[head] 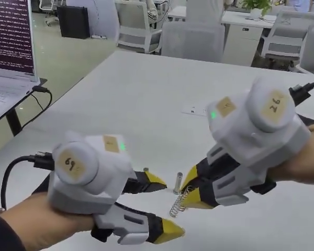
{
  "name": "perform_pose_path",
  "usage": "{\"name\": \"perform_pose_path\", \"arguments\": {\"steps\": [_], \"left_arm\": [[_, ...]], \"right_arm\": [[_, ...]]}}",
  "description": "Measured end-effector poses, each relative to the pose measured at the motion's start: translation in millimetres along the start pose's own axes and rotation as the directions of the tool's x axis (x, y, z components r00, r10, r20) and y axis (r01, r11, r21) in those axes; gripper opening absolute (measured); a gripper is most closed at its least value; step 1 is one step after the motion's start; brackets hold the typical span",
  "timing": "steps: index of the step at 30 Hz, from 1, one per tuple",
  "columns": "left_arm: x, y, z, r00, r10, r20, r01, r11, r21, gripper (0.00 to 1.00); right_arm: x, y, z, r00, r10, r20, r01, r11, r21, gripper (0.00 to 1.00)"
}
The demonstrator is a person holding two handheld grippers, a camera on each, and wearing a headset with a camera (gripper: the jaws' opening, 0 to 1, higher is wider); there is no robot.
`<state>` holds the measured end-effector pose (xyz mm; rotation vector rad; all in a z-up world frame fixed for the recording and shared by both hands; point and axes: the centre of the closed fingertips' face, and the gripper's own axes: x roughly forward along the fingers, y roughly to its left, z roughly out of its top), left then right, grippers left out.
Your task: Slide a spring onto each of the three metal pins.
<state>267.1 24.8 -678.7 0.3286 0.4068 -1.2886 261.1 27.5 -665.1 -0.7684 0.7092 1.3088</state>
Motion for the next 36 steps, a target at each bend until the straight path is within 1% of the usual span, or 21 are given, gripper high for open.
{"name": "perform_pose_path", "arguments": {"steps": [4,9,11,18,24,30,36], "left_arm": [[-2.9,2.4,0.6,0.9999,0.011,0.009,-0.011,1.0,-0.017,0.51],[-9.3,4.0,4.7,0.9992,0.022,0.034,-0.021,0.999,-0.038,0.53],[-11.0,4.8,4.9,0.9989,0.028,0.037,-0.027,0.999,-0.039,0.55],[-21.0,7.4,4.1,0.9972,0.056,0.051,-0.053,0.997,-0.053,0.56],[-32.9,15.3,4.6,0.9931,0.094,0.069,-0.089,0.993,-0.075,0.58],[-46.6,24.1,12.1,0.9873,0.129,0.093,-0.122,0.99,-0.072,0.58],[-58.3,33.4,12.0,0.9836,0.154,0.093,-0.149,0.987,-0.065,0.58]], "right_arm": [[-0.8,-2.6,-0.2,1.0,-0.005,0.002,0.005,1.0,0.005,0.08],[-0.7,-5.6,1.3,0.9999,-0.009,0.005,0.009,1.0,0.006,0.08],[-0.3,-6.1,1.6,1.0,-0.008,0.004,0.008,1.0,0.006,0.08],[0.6,-12.0,3.1,1.0,-0.007,0.0,0.007,1.0,0.012,0.08],[1.5,-22.8,7.3,0.9998,-0.017,0.007,0.017,1.0,0.021,0.08],[1.2,-34.1,14.0,0.9993,-0.031,0.019,0.03,0.999,0.024,0.08],[6.2,-42.2,21.1,0.9989,-0.034,0.033,0.033,0.999,0.03,0.08]]}}
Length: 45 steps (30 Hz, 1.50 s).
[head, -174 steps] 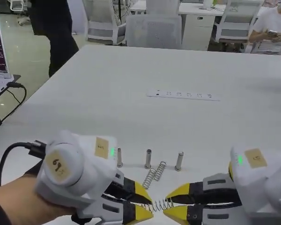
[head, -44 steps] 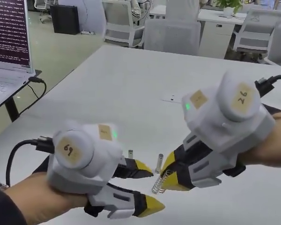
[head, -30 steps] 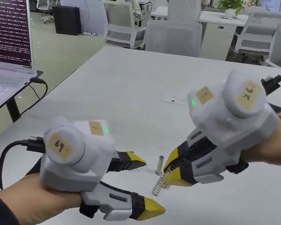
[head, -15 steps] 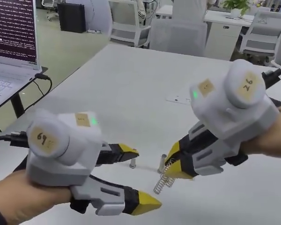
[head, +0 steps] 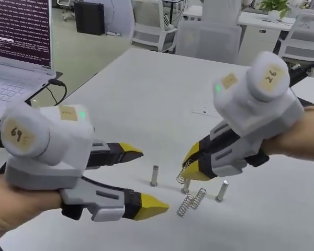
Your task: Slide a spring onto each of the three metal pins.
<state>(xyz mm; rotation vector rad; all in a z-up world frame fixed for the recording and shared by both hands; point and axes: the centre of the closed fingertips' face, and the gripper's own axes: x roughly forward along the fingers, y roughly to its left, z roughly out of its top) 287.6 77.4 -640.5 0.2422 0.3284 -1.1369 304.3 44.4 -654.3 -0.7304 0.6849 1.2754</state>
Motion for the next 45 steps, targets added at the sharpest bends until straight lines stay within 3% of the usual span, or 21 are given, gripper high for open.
{"name": "perform_pose_path", "arguments": {"steps": [5,8,13,24,33,41,45], "left_arm": [[-13.6,10.4,-2.8,0.9998,0.02,-0.006,-0.019,1.0,0.014,0.58],[-20.0,14.9,-7.2,0.9995,0.027,0.014,-0.027,1.0,0.011,0.58],[-21.5,16.9,-21.5,0.9984,0.024,0.051,-0.022,0.999,-0.03,0.59],[-17.7,27.4,-53.9,0.9968,0.043,0.068,-0.034,0.993,-0.116,0.61],[-11.7,24.2,-53.5,0.9953,0.046,0.085,-0.037,0.994,-0.102,0.64],[-9.9,21.8,-52.6,0.9962,0.043,0.075,-0.04,0.998,-0.043,0.63],[-9.6,21.6,-52.6,0.9964,0.04,0.075,-0.037,0.998,-0.042,0.63]], "right_arm": [[4.9,-5.0,3.8,1.0,0.002,0.004,-0.002,1.0,0.002,0.08],[7.6,-9.7,5.3,1.0,-0.001,0.003,0.001,1.0,0.001,0.08],[11.3,-16.9,9.6,1.0,-0.004,0.006,0.004,1.0,0.006,0.08],[24.2,-35.7,16.7,0.9999,-0.012,-0.008,0.013,1.0,0.02,0.08],[42.6,-60.3,13.8,0.9988,-0.02,-0.045,0.023,0.998,0.067,0.08],[58.3,-65.3,12.1,0.9963,-0.001,-0.086,0.008,0.997,0.073,0.08],[66.4,-67.0,7.6,0.9941,0.011,-0.108,-0.002,0.997,0.082,0.08]]}}
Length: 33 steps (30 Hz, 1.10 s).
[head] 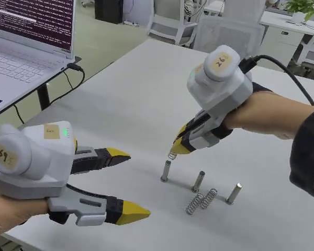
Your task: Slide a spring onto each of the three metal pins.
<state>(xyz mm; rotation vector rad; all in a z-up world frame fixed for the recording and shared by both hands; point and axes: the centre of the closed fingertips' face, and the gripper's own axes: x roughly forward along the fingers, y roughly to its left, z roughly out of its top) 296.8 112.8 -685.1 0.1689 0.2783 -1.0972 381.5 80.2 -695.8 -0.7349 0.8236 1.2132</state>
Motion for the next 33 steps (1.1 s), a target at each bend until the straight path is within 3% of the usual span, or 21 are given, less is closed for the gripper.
{"name": "perform_pose_path", "arguments": {"steps": [33], "left_arm": [[1.6,-1.4,-2.0,0.9999,-0.017,-0.002,0.017,1.0,-0.013,0.62]], "right_arm": [[31.2,0.5,-17.0,0.9982,0.028,-0.053,-0.026,0.999,0.026,0.08]]}}
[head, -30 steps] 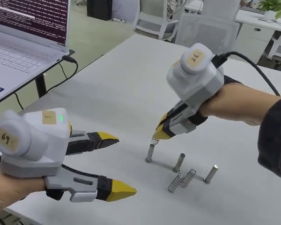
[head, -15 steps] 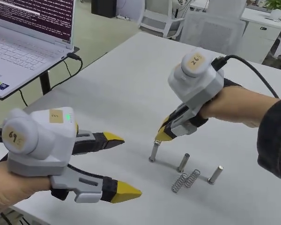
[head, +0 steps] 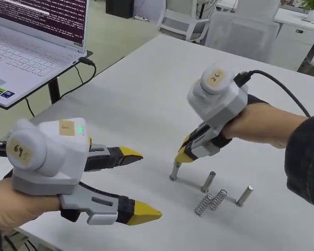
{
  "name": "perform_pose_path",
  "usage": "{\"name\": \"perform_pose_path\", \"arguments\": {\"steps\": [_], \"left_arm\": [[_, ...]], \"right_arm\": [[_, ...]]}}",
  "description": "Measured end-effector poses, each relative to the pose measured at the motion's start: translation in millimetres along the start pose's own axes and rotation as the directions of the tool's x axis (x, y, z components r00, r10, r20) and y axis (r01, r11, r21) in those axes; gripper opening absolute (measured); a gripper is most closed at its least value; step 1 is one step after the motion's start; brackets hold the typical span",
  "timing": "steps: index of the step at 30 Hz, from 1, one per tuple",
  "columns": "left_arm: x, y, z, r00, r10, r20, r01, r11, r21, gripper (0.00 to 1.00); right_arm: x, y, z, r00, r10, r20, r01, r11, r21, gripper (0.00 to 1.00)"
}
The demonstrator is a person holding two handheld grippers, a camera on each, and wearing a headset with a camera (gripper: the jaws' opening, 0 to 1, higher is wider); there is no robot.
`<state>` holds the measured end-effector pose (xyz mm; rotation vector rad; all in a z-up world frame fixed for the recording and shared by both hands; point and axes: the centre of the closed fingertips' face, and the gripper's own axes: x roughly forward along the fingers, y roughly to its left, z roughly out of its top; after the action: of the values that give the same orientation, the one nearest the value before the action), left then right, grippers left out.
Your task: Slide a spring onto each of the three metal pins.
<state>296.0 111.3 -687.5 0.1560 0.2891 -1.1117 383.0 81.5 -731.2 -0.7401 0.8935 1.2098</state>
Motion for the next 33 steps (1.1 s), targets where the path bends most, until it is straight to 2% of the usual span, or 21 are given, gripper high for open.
{"name": "perform_pose_path", "arguments": {"steps": [14,21,33], "left_arm": [[-0.3,-0.3,-1.3,1.0,0.0,-0.01,0.0,1.0,0.001,0.61],[0.2,-1.2,-1.9,0.9999,-0.003,-0.016,0.003,1.0,0.001,0.61],[0.3,-1.0,-2.9,0.9998,-0.003,-0.018,0.003,1.0,-0.003,0.61]], "right_arm": [[26.1,-1.6,-11.3,0.9998,-0.021,-0.002,0.021,1.0,0.016,0.08],[32.2,-1.9,-13.9,0.9994,-0.034,0.002,0.034,0.999,0.007,0.08],[35.9,0.8,-15.2,0.9998,-0.021,0.0,0.021,1.0,-0.022,0.09]]}}
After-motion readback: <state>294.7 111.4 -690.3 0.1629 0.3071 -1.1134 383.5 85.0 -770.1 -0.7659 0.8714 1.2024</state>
